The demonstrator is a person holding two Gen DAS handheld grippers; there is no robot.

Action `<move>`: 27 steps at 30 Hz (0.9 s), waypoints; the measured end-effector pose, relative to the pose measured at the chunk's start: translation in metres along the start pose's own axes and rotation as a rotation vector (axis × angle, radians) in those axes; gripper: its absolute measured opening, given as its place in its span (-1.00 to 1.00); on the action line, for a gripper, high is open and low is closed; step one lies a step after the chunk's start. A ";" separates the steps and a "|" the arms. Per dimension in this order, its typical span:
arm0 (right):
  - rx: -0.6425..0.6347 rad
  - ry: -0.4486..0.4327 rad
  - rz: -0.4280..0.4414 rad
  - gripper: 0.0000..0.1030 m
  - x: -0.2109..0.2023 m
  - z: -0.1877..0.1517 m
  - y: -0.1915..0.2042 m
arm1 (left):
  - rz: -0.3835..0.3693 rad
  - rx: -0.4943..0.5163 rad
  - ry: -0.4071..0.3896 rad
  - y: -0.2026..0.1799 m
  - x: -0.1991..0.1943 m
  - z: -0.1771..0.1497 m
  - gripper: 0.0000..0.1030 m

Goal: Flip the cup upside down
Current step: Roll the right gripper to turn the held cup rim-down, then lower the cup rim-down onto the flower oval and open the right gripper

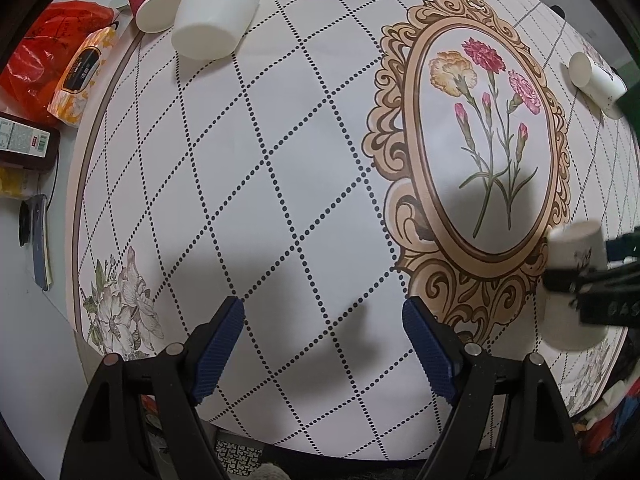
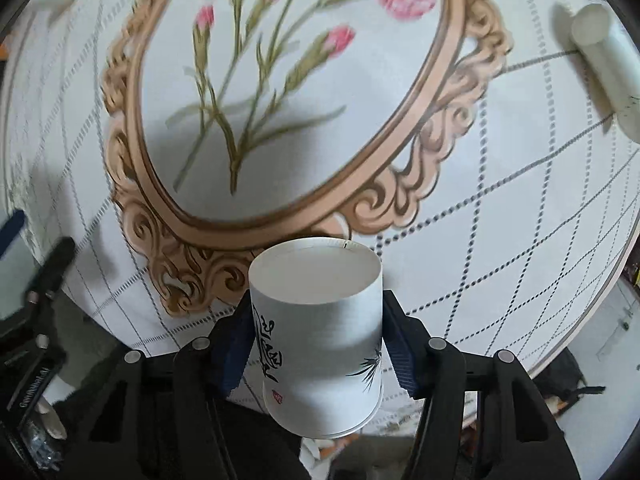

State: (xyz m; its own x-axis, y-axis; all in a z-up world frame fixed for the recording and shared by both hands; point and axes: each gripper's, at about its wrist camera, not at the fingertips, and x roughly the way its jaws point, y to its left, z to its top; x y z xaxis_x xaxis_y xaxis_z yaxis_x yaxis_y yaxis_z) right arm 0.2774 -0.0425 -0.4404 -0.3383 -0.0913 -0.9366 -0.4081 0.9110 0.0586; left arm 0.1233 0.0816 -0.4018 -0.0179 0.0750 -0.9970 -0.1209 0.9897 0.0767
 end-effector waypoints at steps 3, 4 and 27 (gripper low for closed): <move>0.036 -0.131 0.020 0.20 -0.026 -0.014 -0.010 | -0.009 -0.003 0.013 -0.001 0.002 0.005 0.57; 0.052 -0.186 0.028 0.20 -0.033 -0.017 -0.012 | -0.010 -0.004 0.015 -0.002 0.003 0.006 0.57; 0.210 -0.853 0.027 0.22 -0.051 -0.099 -0.029 | 0.009 0.038 0.019 -0.019 0.001 0.034 0.57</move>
State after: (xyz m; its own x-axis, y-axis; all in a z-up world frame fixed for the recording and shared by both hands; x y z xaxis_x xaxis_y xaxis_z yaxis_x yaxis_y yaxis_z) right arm 0.2226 -0.1036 -0.3602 0.4379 0.1865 -0.8795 -0.2162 0.9714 0.0983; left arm 0.1593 0.0671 -0.4043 -0.0380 0.0821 -0.9959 -0.0825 0.9930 0.0850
